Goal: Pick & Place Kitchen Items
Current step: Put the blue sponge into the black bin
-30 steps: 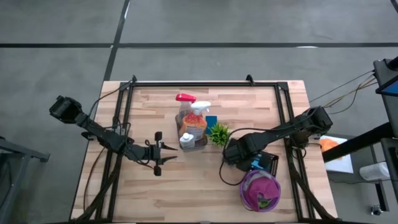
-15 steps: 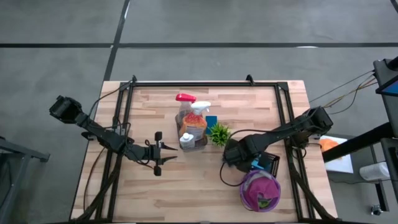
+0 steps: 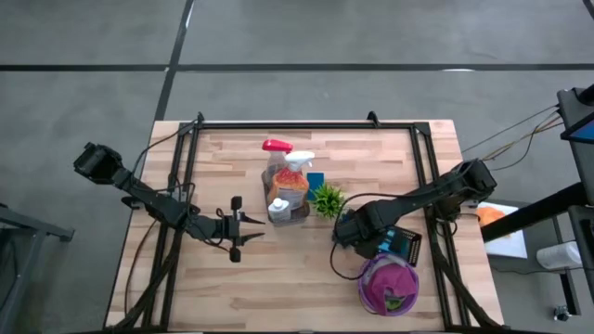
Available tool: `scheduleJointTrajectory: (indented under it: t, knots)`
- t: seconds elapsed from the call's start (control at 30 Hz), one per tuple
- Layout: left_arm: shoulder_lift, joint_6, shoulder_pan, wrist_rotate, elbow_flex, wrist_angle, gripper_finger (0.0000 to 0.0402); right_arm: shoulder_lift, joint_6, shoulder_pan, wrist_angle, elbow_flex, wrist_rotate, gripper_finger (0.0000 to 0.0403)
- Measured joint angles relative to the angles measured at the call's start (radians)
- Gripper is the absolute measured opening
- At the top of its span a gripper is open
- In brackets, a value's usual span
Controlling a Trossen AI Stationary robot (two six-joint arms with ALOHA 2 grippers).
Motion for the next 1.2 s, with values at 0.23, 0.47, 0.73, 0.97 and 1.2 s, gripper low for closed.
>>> scheduleJointTrajectory:
  t: [0.23,0.47,0.73,0.97,1.2]
  knots:
    - [0.000,-0.002,0.000,0.000,0.000,0.003,0.0140,0.015,0.010,0.004,-0.020,0.004,0.099,0.0018]
    - [0.000,-0.002,0.000,0.000,0.000,0.004,0.0140,0.011,0.102,0.000,0.144,0.087,0.141,0.0018]
    - [0.000,-0.018,0.000,0.000,0.000,0.005,0.0140,0.028,0.433,0.003,0.303,0.167,0.254,0.0030]
    - [0.000,-0.018,0.000,0.000,0.001,0.005,0.0140,0.153,0.726,0.025,0.300,0.271,0.266,0.0158]
    - [0.000,-0.018,0.000,0.000,0.002,0.004,0.0140,0.369,0.914,0.076,0.147,0.469,0.207,0.0264]
